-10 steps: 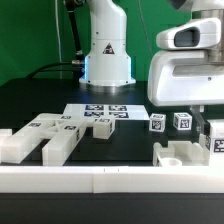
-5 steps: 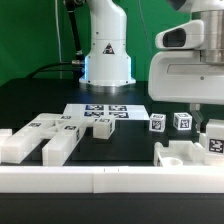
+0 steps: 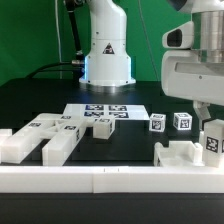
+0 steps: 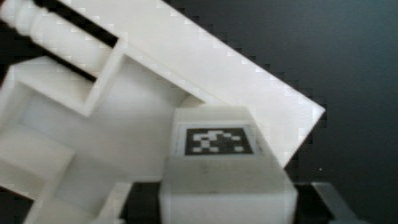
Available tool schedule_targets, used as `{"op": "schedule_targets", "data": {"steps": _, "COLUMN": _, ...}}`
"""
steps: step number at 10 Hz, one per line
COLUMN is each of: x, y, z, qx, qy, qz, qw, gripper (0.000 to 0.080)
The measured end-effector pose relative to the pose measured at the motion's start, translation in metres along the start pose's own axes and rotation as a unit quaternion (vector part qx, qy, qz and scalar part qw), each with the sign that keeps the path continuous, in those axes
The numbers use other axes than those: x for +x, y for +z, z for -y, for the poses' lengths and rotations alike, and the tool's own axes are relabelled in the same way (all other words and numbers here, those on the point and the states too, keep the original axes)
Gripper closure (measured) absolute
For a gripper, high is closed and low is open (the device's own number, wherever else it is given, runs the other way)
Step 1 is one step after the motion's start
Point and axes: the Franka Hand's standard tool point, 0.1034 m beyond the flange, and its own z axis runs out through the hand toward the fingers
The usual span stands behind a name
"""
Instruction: Assemble chair
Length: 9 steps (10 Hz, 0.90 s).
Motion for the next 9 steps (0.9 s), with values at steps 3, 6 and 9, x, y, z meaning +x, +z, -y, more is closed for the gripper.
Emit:
{"op": "schedule_targets", "data": {"steps": 3, "x": -0.0003, "y": 0.0002, "z": 0.0001, "qx": 0.001, "qy": 0.034, "qz": 0.002, "qw": 0.999, "gripper": 0.0432}}
{"op": "schedule_targets", "data": {"steps": 6, "x": -0.0001, "y": -0.0004, "z": 0.0005, "qx": 0.0, "qy": -0.011, "qz": 0.002, "qw": 1.0, "gripper": 0.0185}}
{"op": "schedule_targets", "data": {"steps": 9, "x": 0.0003, "y": -0.0008, "z": 0.0011, "qx": 0.001, "qy": -0.164, "qz": 0.002, "qw": 0.986, "gripper": 0.0151}}
